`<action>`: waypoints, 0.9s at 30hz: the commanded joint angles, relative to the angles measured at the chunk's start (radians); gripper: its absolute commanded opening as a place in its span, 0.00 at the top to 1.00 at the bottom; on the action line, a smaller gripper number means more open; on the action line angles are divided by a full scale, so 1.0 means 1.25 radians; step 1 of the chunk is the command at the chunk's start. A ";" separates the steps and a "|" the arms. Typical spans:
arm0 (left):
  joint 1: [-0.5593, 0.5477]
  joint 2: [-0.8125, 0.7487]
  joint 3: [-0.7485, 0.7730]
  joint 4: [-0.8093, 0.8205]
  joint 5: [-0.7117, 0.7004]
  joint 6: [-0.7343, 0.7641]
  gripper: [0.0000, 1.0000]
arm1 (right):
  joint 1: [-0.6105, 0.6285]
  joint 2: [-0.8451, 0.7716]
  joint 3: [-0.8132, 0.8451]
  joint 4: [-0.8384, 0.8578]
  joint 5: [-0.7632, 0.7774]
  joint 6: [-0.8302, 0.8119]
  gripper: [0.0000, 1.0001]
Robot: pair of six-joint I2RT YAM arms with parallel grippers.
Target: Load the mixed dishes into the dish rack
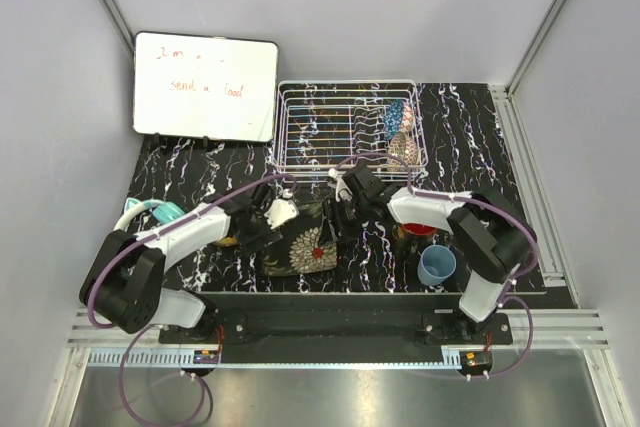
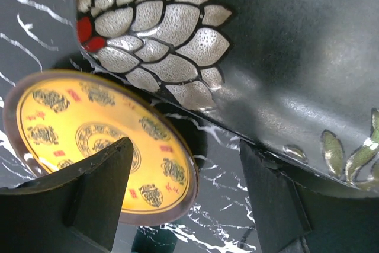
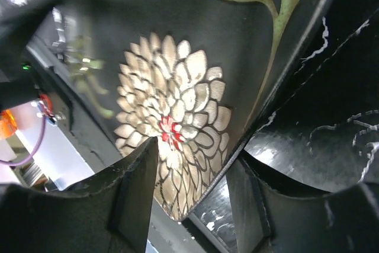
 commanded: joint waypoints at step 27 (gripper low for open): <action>-0.106 0.094 0.068 0.143 0.064 -0.103 0.23 | 0.016 0.003 0.108 0.080 -0.067 0.011 0.81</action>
